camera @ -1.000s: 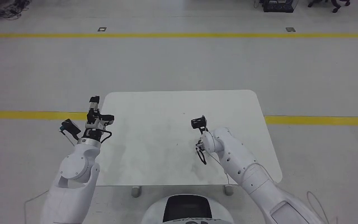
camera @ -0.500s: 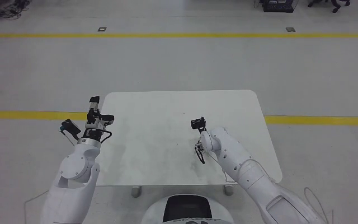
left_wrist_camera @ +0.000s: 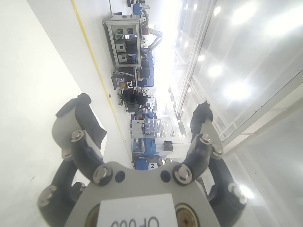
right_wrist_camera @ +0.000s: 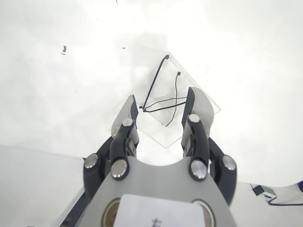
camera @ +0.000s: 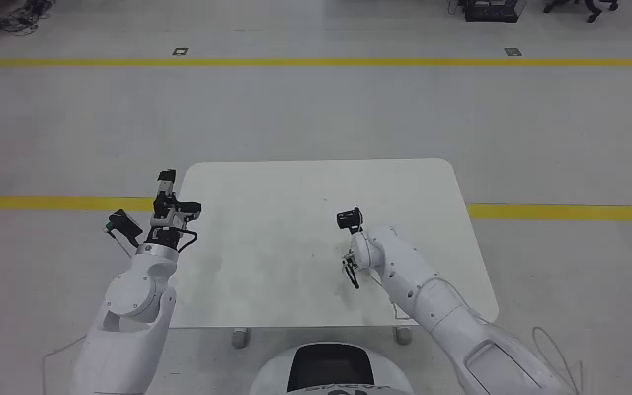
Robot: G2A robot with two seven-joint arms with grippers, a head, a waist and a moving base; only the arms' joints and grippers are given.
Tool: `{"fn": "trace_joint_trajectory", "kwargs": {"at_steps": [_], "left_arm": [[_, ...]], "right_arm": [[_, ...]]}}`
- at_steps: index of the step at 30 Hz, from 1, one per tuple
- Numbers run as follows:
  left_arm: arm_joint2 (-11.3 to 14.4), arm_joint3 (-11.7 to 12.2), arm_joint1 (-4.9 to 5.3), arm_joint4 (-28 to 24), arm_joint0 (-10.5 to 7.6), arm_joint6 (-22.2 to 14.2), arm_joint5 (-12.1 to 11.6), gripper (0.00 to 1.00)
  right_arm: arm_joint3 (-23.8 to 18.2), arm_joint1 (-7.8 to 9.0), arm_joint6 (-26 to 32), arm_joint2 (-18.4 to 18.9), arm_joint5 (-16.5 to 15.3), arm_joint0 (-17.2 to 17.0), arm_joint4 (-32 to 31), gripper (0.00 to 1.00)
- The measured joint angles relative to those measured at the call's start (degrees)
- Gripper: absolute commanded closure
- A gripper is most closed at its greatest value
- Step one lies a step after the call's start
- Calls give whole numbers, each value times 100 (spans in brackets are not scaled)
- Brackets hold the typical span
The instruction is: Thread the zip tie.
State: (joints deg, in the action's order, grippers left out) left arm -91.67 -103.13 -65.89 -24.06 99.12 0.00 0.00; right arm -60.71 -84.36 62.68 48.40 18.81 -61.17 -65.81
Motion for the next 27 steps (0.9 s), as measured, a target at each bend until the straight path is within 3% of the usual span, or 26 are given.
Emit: {"fn": "trace_joint_trajectory", "kwargs": {"at_steps": [27], "left_arm": [[0,0,0,0,0,0,0,0]], "right_arm": [[730,-242,-311,-183,14,258,147,66]]}}
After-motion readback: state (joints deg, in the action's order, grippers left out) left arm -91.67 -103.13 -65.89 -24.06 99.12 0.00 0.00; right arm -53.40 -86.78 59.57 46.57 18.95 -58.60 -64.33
